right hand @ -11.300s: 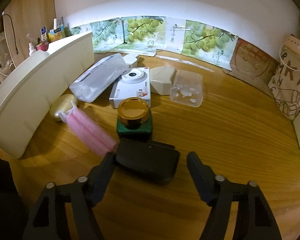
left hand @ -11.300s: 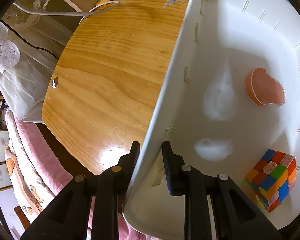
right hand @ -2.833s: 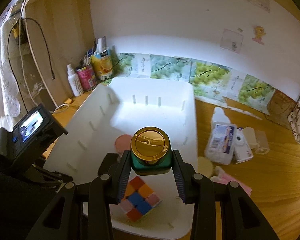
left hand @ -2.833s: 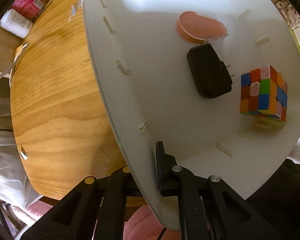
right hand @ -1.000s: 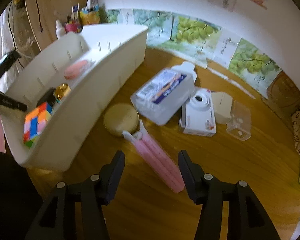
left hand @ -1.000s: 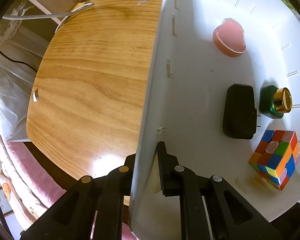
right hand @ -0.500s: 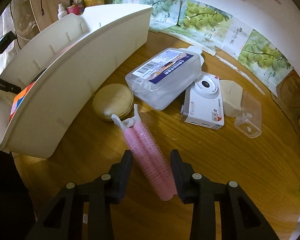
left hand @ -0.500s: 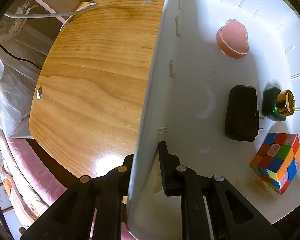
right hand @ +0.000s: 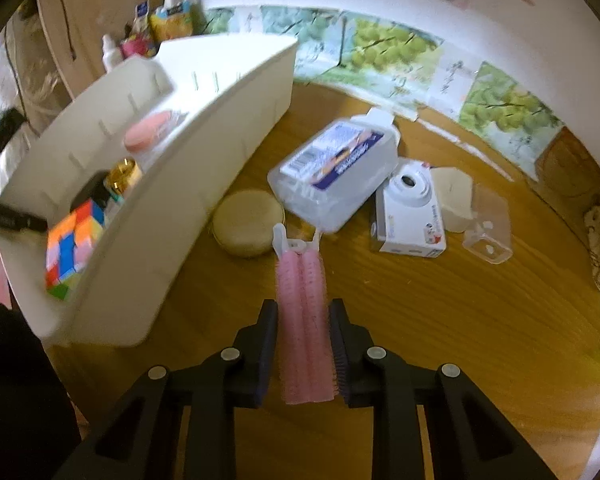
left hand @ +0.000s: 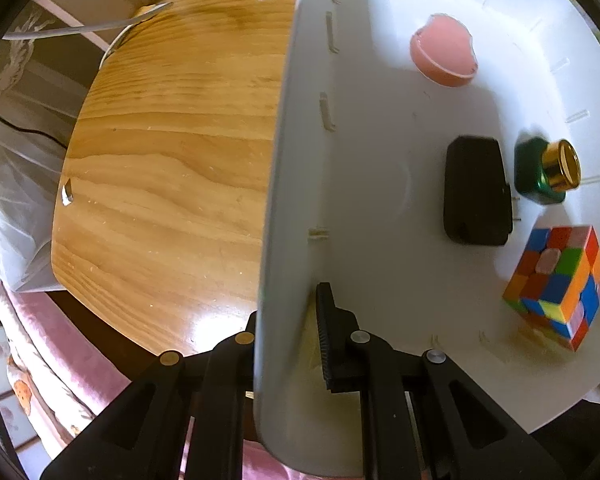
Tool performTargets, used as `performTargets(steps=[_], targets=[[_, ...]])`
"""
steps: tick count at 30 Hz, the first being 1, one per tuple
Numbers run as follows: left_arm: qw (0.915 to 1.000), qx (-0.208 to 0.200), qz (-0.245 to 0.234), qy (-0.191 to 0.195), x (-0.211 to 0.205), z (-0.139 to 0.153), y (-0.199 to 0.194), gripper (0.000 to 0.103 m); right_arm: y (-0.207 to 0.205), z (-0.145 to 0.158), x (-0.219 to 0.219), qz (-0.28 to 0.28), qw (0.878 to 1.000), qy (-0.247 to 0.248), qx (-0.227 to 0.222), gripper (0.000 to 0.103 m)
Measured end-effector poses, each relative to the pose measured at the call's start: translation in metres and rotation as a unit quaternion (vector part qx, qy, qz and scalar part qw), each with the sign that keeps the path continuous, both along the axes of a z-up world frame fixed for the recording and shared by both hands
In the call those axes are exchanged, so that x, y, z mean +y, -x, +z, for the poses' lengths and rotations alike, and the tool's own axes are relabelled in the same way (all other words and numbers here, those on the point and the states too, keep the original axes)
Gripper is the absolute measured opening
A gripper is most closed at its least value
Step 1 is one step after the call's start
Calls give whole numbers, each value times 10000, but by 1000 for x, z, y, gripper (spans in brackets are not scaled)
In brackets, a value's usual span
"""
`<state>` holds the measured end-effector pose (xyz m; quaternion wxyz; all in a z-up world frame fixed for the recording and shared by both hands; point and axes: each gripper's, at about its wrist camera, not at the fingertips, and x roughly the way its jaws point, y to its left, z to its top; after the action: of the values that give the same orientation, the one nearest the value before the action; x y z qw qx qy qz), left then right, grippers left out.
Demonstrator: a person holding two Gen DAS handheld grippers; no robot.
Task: Organize rigid objects
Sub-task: 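Grasp the pink comb with the right gripper and lift it, then lower the pink comb into the tray and open the right gripper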
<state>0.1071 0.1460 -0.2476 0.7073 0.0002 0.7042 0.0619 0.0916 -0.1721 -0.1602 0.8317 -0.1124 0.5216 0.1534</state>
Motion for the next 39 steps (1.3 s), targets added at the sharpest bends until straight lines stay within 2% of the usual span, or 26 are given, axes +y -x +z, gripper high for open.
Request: performTargets(steps=[10, 18, 25, 32, 39], targets=[[9989, 40, -461, 98, 0, 3, -3, 15, 9, 58, 25, -593, 9963, -121, -614, 25], [9963, -38, -848, 138, -3, 11, -7, 15, 1, 89, 52, -1078, 9913, -289, -701, 25], [9930, -137, -1171, 44, -7, 15, -13, 15, -6, 89, 86, -1224, 9903, -374, -544, 26], [9900, -183, -1393, 116, -10, 18, -19, 15, -8, 80, 123, -1040, 9928, -429, -413, 26], [9891, -200, -1450, 151, 0, 14, -23, 15, -8, 76, 138, -879, 9939, -570, -339, 28]])
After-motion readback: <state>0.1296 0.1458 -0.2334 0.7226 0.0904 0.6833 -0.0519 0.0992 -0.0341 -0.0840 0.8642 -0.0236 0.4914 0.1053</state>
